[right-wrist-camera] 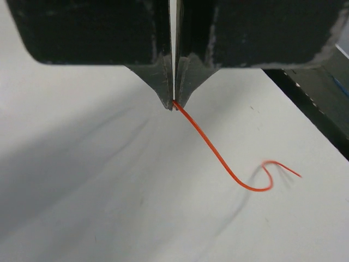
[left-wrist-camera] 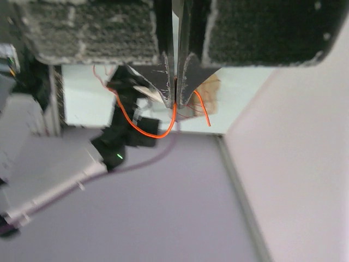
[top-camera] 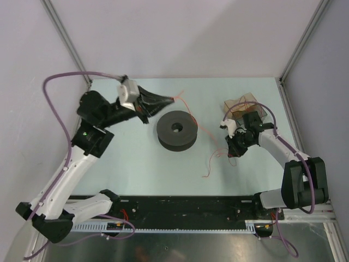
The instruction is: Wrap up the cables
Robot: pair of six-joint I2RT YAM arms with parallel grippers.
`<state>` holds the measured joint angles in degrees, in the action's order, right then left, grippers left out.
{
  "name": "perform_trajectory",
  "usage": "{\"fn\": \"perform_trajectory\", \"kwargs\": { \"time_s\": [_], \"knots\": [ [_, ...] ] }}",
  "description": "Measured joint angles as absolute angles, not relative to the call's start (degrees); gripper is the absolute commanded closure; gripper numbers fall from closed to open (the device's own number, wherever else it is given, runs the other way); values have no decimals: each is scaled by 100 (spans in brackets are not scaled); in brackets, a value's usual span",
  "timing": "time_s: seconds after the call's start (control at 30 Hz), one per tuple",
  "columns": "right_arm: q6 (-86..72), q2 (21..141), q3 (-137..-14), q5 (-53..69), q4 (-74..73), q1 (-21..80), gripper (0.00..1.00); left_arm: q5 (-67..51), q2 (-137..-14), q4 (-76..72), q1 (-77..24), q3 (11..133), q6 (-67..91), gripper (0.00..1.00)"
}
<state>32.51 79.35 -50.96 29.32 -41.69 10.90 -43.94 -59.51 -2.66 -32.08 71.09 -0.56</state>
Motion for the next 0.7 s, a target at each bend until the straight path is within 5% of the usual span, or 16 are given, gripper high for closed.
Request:
{"fn": "perform_trajectory", "kwargs": {
  "time_s": [0.43,0.5,0.63,0.7],
  "knots": [
    [4213,7758,-4644,2709,-4589,362,100,-2799,-6001,-106,-696,8040,1483,100],
    [4289,7636,-4617,2722,-4630,322,87,-2808,-6141,14,-423,8040,1682,100],
    [4421,7491,-4600,2571,-4871,237,40,-3162,-6346,-36,-180,8025,2067,100],
    [4445,7389,-4644,2600,-5105,207,25,-3535,-6353,-169,-231,7948,2255,100]
  ]
}}
